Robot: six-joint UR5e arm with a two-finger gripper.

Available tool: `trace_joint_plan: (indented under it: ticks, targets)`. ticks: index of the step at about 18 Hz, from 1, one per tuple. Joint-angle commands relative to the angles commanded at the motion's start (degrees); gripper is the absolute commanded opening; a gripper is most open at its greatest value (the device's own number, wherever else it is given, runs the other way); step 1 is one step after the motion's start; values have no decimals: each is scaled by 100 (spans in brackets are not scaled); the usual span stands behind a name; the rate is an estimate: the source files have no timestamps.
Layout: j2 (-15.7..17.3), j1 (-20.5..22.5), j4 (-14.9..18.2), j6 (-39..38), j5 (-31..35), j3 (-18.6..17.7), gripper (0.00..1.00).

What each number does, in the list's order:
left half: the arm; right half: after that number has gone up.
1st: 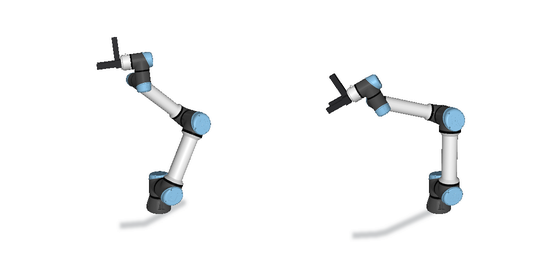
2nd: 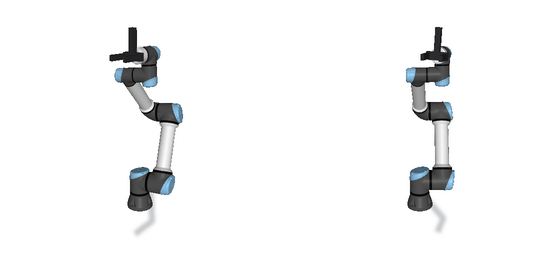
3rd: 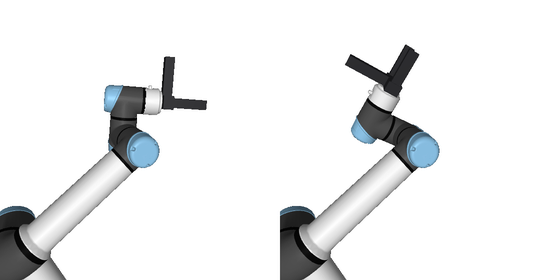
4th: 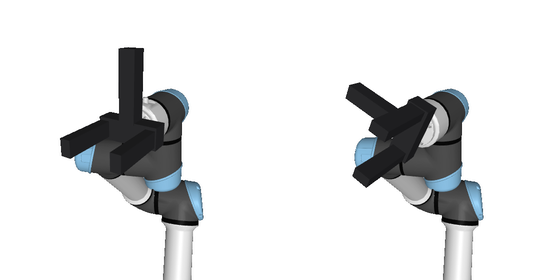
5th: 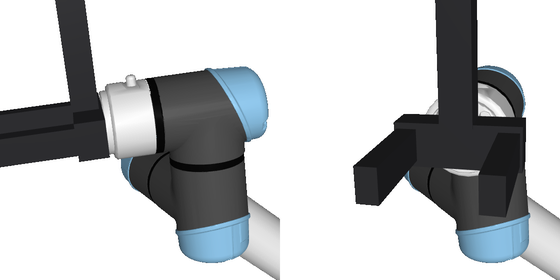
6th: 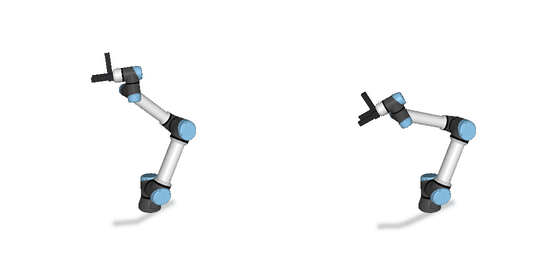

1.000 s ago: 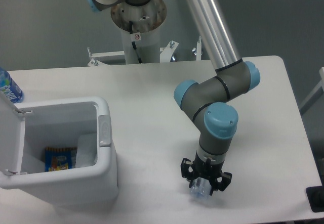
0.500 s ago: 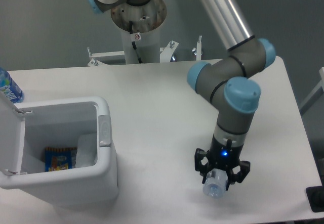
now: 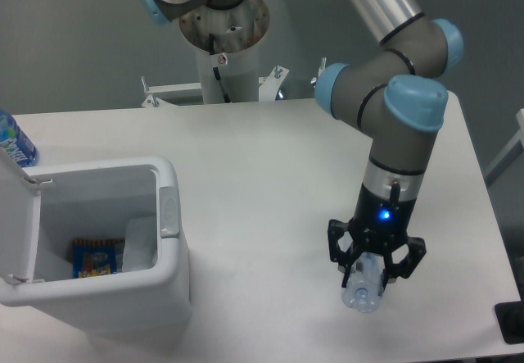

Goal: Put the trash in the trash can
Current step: 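Lift the bottle and carry it over the white bin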

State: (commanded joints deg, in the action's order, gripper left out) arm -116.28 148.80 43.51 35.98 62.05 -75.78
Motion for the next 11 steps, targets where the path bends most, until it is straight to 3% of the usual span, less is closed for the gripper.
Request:
trace_joint_plan:
  ticks: [4, 11]
  targets:
    - [131, -254, 0, -785, 0, 608, 56]
    - [764, -756, -9, -1365, 0, 864, 61]
